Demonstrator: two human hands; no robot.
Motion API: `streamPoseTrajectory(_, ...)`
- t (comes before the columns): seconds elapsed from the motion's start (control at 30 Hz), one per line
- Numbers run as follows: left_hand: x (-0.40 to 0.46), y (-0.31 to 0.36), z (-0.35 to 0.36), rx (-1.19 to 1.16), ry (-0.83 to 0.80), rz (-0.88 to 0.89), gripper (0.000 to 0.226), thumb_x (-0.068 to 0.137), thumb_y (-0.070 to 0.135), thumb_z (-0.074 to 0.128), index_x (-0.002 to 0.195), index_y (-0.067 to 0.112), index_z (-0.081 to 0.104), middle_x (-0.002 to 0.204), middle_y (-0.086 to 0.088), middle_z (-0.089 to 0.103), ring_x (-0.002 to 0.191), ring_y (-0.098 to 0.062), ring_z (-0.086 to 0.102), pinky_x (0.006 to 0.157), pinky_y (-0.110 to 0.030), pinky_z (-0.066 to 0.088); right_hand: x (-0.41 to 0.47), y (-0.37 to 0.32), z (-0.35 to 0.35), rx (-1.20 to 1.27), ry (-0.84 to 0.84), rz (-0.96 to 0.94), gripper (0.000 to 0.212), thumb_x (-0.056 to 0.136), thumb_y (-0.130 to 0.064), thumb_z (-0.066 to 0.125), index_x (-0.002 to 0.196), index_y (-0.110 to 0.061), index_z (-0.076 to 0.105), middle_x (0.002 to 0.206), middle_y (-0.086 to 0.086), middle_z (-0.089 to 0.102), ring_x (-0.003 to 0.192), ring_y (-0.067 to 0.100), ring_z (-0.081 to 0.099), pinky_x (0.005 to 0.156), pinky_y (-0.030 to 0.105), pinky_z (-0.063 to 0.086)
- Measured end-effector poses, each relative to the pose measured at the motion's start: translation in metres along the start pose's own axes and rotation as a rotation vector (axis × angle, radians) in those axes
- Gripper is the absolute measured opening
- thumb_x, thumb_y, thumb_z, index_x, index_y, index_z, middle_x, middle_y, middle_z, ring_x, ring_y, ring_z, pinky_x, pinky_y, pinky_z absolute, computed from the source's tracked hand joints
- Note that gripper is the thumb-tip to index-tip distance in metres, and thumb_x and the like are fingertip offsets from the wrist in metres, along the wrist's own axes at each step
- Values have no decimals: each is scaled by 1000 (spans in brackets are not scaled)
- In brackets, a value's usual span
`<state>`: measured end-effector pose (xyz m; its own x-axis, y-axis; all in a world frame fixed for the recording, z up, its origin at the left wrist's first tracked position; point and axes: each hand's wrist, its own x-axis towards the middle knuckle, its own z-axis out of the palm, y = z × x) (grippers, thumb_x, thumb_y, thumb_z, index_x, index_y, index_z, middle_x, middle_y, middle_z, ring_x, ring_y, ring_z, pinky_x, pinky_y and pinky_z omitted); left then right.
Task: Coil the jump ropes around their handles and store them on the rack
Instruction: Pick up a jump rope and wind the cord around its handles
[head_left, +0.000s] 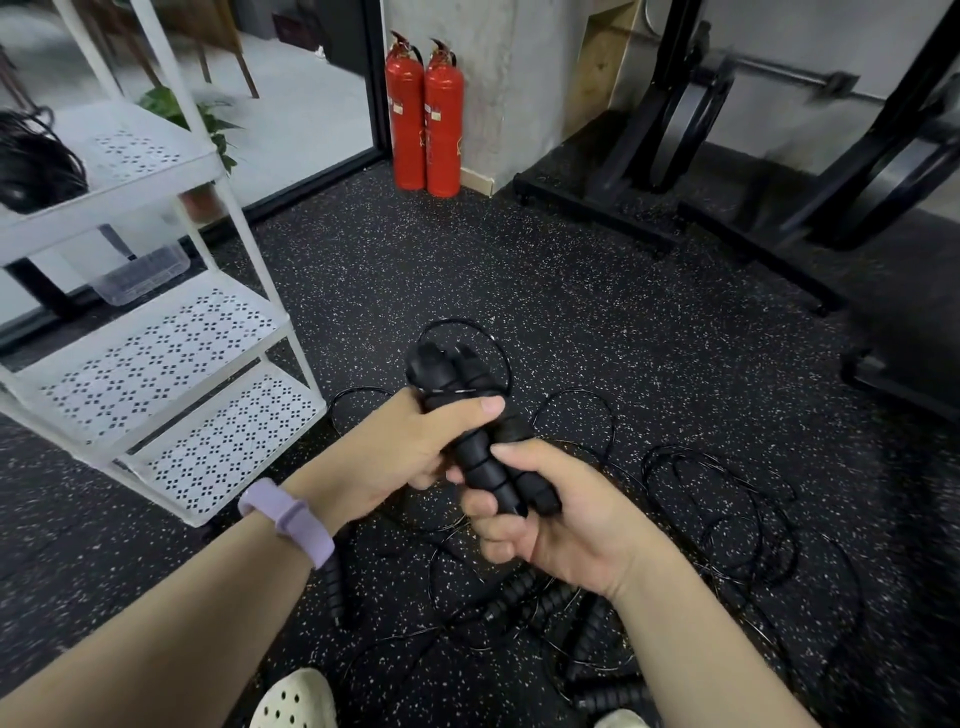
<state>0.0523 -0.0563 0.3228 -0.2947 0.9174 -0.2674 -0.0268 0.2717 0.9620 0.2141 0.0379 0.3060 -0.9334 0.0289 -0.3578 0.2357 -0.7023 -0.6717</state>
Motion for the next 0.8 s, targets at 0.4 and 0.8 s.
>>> streamPoseTrajectory(0.4,4,-20,28,117,283,-348,50,69,73,78,54,26,67,41,12,45,33,-6,38,37,-17,27,19,40,19,-1676,885,-100,42,99,-48,54,127,-16,46,111,3,63,95,26,68,69,36,42)
streamPoseTrajectory(0.8,-3,-6,13,-116,33,-17,16,84,43,77,85,27,74,75,-1,70,64,-16,57,57,-28,41,-6,5,-4,-183,127,9,54,95,-49,61,118,-1,71,109,23,74,98,33,73,86,40,61)
